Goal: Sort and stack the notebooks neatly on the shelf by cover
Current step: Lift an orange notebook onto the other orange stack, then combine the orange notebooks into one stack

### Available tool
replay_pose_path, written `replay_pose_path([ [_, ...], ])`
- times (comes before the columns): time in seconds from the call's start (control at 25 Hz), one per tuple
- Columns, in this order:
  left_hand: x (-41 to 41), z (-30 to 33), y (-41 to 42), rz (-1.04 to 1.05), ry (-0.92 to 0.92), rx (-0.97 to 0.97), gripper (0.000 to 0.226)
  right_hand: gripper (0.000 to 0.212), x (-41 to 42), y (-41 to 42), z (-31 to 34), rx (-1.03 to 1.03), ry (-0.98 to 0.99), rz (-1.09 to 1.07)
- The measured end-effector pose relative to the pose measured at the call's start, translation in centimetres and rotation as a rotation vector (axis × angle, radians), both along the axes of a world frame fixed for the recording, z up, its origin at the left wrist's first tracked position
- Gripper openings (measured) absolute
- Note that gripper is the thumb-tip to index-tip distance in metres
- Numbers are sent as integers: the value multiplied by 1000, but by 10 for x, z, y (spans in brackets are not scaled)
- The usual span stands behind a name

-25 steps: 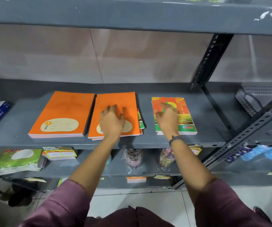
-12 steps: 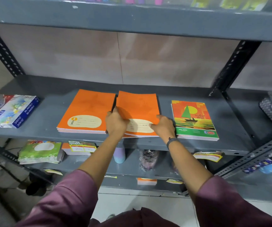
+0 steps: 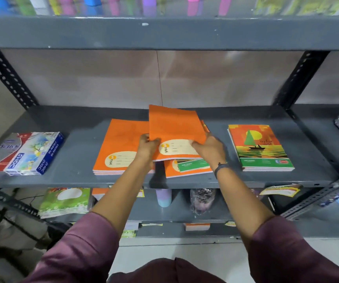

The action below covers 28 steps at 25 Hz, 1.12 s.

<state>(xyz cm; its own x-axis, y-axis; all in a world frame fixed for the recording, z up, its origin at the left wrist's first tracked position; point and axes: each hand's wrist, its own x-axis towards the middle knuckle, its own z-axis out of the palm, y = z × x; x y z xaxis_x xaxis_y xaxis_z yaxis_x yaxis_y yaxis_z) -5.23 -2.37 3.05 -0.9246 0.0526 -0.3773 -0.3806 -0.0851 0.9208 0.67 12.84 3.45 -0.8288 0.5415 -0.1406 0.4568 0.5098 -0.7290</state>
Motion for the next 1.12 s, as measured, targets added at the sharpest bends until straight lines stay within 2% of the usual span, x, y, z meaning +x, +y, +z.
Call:
replay_pose_path([
  [0.08,-17,-5,-38,46,-17,8,17,42,-15,-23,4,-307,87,13],
  [0.12,-26,-8,-59,74,15,-31,16,37,-20,-39,6,-449,71,39],
  [0.2,-43,-15,-99,147,98,-129,10,25,-31,-70,5,-519,4,125],
  [0.28,-51,-22,-130,166,133,-306,7,19,-38,-96,-5,-399,-61,212],
  [0.4,-45,-30,-151,63,120,-743,29,31,-40,-113,-19,48,-178,349],
  [0.48,-30,-21,-148,46,162,-1120,36,29,-33,-106,-17,278,-183,316],
  [0.56,-18,-8,-130,125,345,-1338,39,31,-24,-85,-13,420,-136,167],
  [0.6,-14,-5,-116,149,475,-1333,38,31,-20,-71,-14,461,-96,79],
  [0.68,-4,-3,-74,64,696,-1155,35,35,-13,-39,-19,533,-44,-40],
  [0.76,13,-8,-21,-124,750,-919,35,45,-4,-9,-24,548,-113,-90],
  [0.84,23,-20,24,-321,607,-734,41,53,2,15,-28,463,-184,-98],
  [0.92,26,-29,52,-399,361,-621,50,56,2,27,-32,347,-179,-76],
  [1.0,28,-30,68,-318,222,-514,53,58,1,32,-35,243,-140,-75],
  [1.12,30,-18,80,-42,24,-172,51,59,-2,39,-37,158,-88,-83],
])
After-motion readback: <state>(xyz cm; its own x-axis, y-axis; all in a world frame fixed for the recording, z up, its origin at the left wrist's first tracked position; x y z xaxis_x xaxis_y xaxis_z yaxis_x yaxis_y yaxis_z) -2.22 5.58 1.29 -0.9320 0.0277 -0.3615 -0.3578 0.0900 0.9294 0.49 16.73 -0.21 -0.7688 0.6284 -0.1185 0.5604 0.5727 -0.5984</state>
